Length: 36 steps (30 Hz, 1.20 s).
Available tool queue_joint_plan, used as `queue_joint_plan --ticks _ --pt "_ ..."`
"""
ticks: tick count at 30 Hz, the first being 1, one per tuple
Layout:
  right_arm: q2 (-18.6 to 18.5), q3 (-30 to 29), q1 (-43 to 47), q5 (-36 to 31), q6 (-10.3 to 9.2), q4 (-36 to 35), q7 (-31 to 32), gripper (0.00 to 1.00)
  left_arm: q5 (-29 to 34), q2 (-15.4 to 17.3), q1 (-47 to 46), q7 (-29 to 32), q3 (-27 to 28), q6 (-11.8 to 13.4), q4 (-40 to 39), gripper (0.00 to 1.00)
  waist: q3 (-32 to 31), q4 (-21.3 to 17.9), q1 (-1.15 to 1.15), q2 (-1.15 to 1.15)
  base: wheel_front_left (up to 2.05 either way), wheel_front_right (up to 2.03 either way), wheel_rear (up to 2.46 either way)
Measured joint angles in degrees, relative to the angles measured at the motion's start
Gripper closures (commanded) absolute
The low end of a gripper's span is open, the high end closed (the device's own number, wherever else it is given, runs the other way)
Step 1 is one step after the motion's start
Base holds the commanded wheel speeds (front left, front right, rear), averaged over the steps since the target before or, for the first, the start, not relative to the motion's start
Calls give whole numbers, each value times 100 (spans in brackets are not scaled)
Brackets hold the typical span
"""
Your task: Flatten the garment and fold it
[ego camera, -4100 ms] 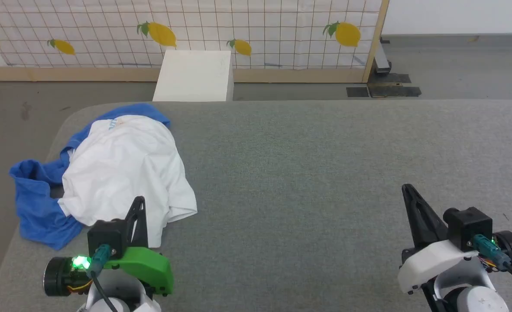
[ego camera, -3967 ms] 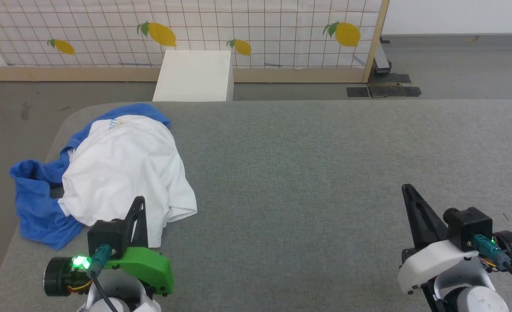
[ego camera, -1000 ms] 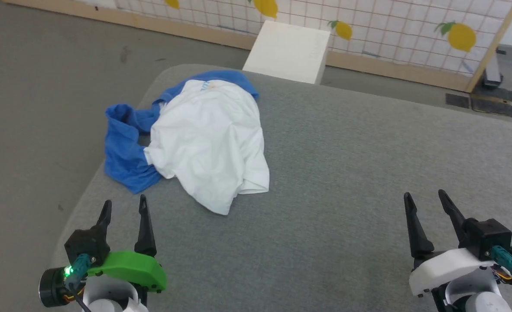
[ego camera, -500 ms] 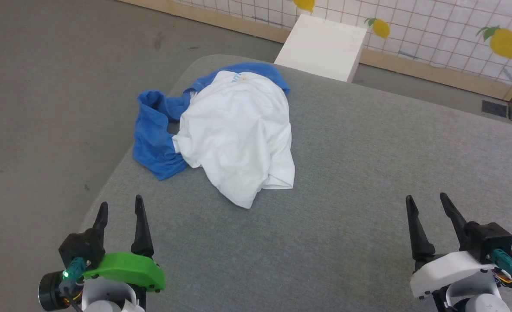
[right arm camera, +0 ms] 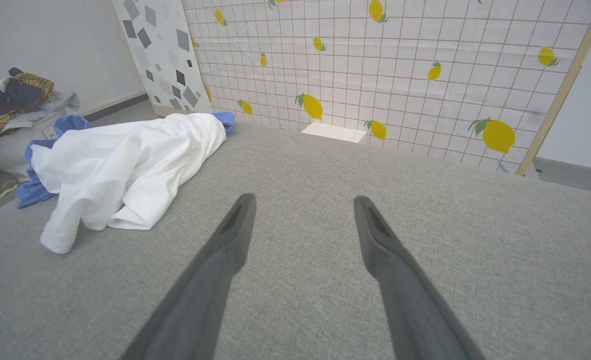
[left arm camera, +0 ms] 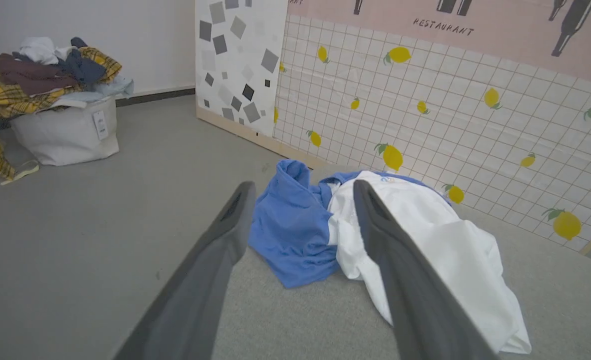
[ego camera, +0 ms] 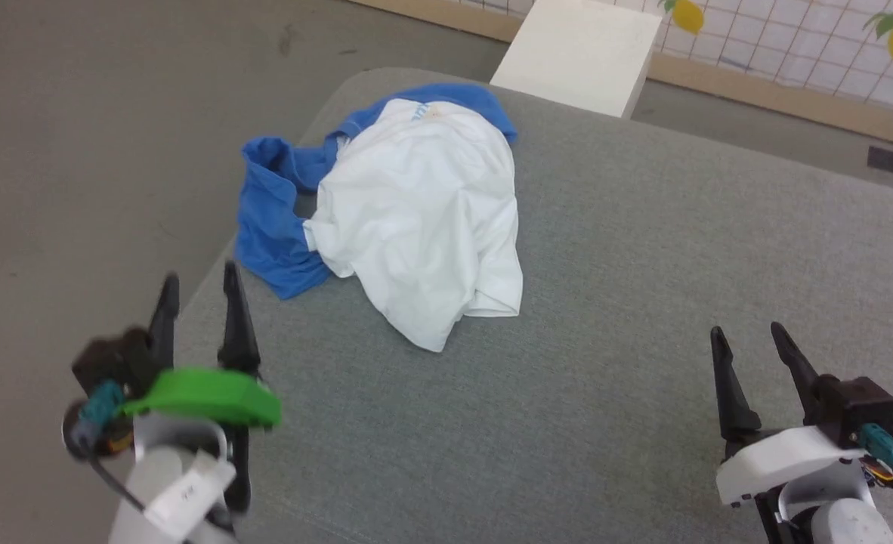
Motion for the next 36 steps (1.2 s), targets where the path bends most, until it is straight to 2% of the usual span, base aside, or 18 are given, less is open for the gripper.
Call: queue_joint_plan --ticks 4,10,13,19,28,29,30,32,36 --pt "4 -63 -77 -65 1 -53 2 0 -131 60 -751 31 -43 -221 592 0 154 -101 -1 0 0 0 0" --pt "4 -170 -232 -220 0 -261 85 0 -502 489 -2215 762 -183 -503 1778 0 496 -328 -1 0 0 0 0" --pt "4 -264 -311 -259 0 -356 91 0 -749 702 -2850 1479 -275 -553 2463 0 740 -469 -1 0 0 0 0" --pt "7 -435 -316 -263 0 -476 83 0 -1213 904 -3528 2958 -279 -573 3634 0 1227 -739 0 0 0 0 0" --pt "3 -597 -317 -296 0 -577 32 0 -1786 956 -4150 3965 -285 -602 4486 0 1916 -963 -1 0 0 0 0" --pt "5 -609 -322 -296 1 -609 30 0 -1918 954 -4213 3997 -266 -632 4499 5 1980 -966 -1 0 0 0 0" --pt "5 -613 -328 -297 1 -635 24 0 -1992 928 -4256 3996 -292 -687 4503 100 2038 -962 -1 0 0 0 0" --pt "5 -609 -338 -301 1 -666 -20 0 -2138 873 -4292 3960 -326 -703 4535 100 2117 -930 -1 0 0 0 0" --pt "-5 -638 -388 -300 0 -653 -74 0 -2420 817 -4288 3341 -264 -735 4560 100 2157 -793 -1 0 0 0 0"
